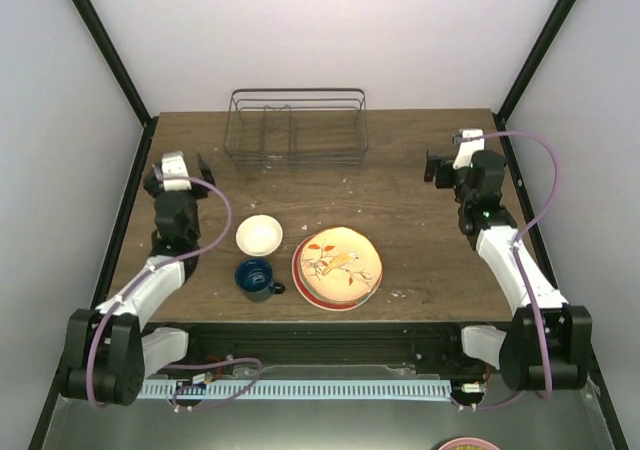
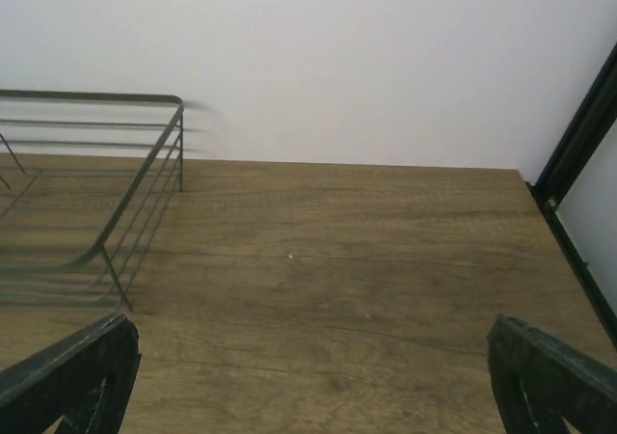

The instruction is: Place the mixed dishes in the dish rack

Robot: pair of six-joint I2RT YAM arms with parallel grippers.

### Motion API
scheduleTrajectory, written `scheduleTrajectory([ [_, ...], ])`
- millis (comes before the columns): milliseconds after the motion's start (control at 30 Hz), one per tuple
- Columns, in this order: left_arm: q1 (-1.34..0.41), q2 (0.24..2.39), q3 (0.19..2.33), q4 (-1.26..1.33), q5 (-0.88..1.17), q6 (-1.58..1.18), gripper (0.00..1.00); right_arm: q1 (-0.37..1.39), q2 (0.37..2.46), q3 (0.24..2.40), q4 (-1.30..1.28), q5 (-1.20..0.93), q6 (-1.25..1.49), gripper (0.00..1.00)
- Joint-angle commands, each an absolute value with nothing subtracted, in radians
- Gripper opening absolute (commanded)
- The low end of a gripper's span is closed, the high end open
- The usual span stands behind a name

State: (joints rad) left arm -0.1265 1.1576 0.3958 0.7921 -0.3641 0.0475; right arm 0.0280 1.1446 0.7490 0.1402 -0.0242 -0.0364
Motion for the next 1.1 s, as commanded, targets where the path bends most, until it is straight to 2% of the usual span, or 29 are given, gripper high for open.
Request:
scheduleTrajectory([
  [0, -0.122, 1.111, 0.628, 0.412, -0.441, 0.076, 1.0, 0.039, 1.229, 0.927, -0.013, -0.079, 0.063, 1.0],
  [233, -0.07, 1.347, 1.095, -0.116, -0.341, -0.027, 1.0, 0.083, 1.524, 1.325, -0.282, -0.128, 0.201, 1.0],
  [600, -0.018, 1.771, 1.665, -0.597, -0.247, -0.157, 1.0, 0.225, 2.022, 1.922, -0.659, -0.108, 0.234, 1.0],
  [933, -0.009, 2.038, 1.863, -0.671, -0.165, -0.188, 1.0, 0.239, 2.164, 2.015, -0.627, -0.115, 0.237, 1.0],
  [1067, -0.009, 2.087, 1.852, -0.616, -0.152, -0.196, 1.0, 0.244, 2.242, 2.059, -0.652, -0.13, 0.232, 1.0],
])
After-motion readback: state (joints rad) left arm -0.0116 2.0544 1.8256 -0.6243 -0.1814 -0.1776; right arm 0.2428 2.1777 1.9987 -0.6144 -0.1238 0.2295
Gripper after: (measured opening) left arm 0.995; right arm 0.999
